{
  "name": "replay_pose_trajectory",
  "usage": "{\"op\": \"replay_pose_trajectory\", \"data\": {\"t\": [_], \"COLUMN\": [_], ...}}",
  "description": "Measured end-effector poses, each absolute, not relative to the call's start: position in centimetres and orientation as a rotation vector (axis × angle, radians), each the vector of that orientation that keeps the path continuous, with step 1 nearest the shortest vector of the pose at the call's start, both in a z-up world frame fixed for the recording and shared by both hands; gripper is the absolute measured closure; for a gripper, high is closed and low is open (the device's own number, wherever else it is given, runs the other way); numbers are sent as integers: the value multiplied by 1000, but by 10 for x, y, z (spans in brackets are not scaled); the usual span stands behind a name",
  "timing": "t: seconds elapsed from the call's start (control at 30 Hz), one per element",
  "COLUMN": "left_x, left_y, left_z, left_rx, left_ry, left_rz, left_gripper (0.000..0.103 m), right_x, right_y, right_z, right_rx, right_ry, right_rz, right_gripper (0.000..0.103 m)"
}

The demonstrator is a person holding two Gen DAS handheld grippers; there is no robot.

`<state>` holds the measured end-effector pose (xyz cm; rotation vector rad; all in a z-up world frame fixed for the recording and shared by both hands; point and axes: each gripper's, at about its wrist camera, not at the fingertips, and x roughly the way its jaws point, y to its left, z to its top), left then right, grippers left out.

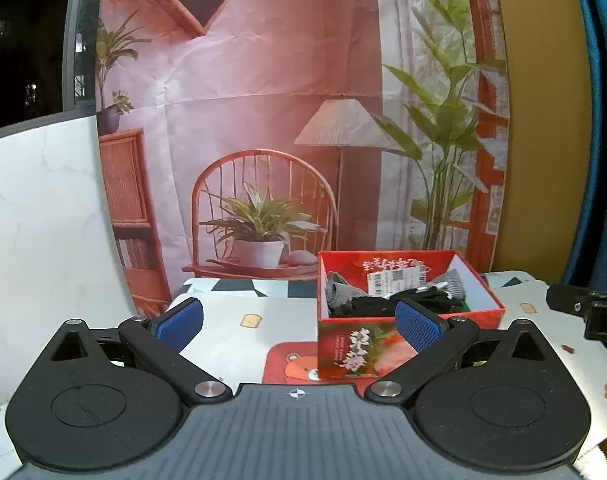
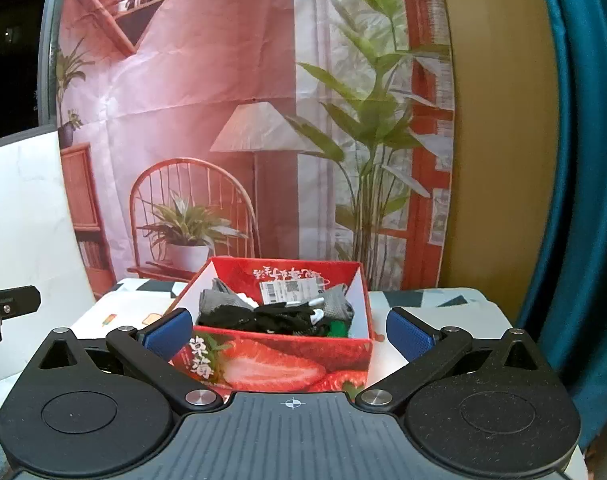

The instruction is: Organize soft objects

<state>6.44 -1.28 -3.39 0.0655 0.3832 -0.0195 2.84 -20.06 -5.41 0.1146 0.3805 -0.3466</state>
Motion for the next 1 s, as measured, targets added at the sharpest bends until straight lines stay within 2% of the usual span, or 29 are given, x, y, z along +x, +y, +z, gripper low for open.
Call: {"op": "replay_pose_trajectory", "data": {"t": [1.0], "left_x": [48], "left_y": [-7], "left_z": [-36], "left_rx": [46], "left_ry": [356], "left_rz": [-31], "left_gripper": [0], "right_x": [6], "right_y": [-192], "right_z": [-52], "right_rx": [103], "right_ry": [369], "right_rz": [-360], "right_gripper": [0]}}
